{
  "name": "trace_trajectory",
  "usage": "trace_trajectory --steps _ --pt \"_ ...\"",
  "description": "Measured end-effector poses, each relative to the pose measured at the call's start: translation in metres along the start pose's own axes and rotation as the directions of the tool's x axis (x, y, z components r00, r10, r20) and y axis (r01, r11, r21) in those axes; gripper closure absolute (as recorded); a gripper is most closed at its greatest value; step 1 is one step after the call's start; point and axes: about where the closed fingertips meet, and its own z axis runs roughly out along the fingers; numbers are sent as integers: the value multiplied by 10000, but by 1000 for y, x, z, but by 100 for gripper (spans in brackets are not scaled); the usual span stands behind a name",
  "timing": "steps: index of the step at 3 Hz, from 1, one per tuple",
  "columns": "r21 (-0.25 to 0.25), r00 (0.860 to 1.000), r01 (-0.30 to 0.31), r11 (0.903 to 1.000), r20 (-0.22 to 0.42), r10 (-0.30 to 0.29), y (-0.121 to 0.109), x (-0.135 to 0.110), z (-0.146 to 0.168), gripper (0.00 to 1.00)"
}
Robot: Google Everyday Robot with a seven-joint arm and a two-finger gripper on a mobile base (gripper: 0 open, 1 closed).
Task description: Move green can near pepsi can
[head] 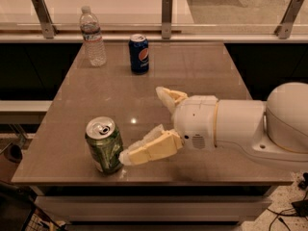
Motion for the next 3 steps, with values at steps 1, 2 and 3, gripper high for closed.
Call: trace_trajectory --steps 1,2,3 --pt "7 9987 310 9995 410 -310 -2 12 10 0" --pt "-154 9942 641 9978 880 -625 -4 21 27 0" --pt "-298 9903 781 9965 1171 -742 -1 25 38 0"
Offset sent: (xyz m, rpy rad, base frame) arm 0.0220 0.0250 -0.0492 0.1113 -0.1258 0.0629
